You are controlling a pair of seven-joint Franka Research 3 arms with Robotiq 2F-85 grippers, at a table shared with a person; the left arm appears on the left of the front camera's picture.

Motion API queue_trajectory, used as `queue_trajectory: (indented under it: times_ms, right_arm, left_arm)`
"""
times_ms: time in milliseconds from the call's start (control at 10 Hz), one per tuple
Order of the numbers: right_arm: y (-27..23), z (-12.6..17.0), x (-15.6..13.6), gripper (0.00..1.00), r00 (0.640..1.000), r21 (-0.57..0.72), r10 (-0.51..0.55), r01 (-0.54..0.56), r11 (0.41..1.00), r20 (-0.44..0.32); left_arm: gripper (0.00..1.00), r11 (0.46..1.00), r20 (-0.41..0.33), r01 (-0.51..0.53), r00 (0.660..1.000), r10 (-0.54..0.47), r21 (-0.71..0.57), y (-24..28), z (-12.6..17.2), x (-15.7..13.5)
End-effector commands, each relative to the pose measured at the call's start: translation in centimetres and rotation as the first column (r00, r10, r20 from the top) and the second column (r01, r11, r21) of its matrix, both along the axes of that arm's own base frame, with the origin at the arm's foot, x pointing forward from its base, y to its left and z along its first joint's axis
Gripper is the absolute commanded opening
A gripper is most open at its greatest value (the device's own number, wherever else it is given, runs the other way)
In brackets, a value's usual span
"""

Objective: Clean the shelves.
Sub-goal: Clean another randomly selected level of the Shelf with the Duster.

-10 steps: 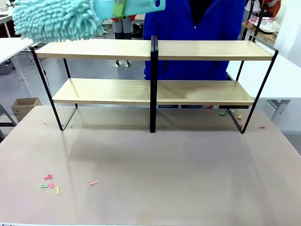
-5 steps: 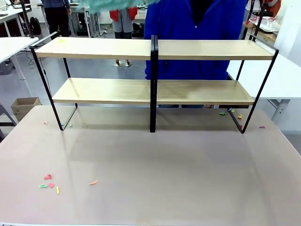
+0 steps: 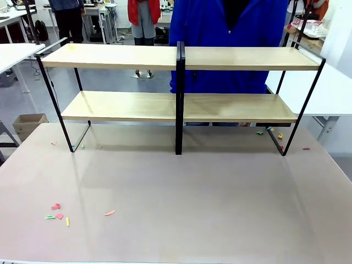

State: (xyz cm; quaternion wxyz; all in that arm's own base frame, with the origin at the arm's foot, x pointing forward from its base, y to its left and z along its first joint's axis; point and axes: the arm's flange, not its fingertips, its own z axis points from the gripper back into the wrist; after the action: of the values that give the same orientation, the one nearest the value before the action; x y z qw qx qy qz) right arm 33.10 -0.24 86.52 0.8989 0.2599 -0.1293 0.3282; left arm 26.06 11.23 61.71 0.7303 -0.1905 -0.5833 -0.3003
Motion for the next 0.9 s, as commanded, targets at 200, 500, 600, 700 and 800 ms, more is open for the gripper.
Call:
queue_trajectory:
  times_ms: [200, 500, 600, 700, 800]
  right_arm:
    - [-2.3, -3.2, -1.2, 0.12, 0.999, 0.017, -0.027, 0.027, 0.999, -0.023]
    - [-2.3, -3.2, -1.2, 0.12, 0.999, 0.017, -0.027, 0.027, 0.999, -0.023]
    - [-2.1, -5.5, -2.1, 0.12, 0.999, 0.009, -0.023, 0.023, 1.000, -0.021]
    - [0.6, -4.6, -1.1, 0.12, 1.000, -0.018, 0.004, -0.004, 1.000, -0.001]
    - [4.8, -3.5, 0.6, 0.12, 0.999, -0.052, 0.032, -0.031, 0.998, 0.022]
  left_arm:
    - [1.00, 1.000, -0.004, 0.002, 1.000, -0.002, 0.009, 0.0, 0.0, 0.0]
    - [1.00, 1.000, -0.004, 0.002, 1.000, -0.002, 0.009, 0.0, 0.0, 0.0]
    - [1.00, 1.000, -0.004, 0.002, 1.000, -0.002, 0.009, 0.0, 0.0, 0.0]
    - [1.00, 1.000, -0.004, 0.002, 1.000, -0.002, 0.009, 0.0, 0.0, 0.0]
    - [1.00, 1.000, -0.004, 0.002, 1.000, -0.002, 0.009, 0.0, 0.0, 0.0]
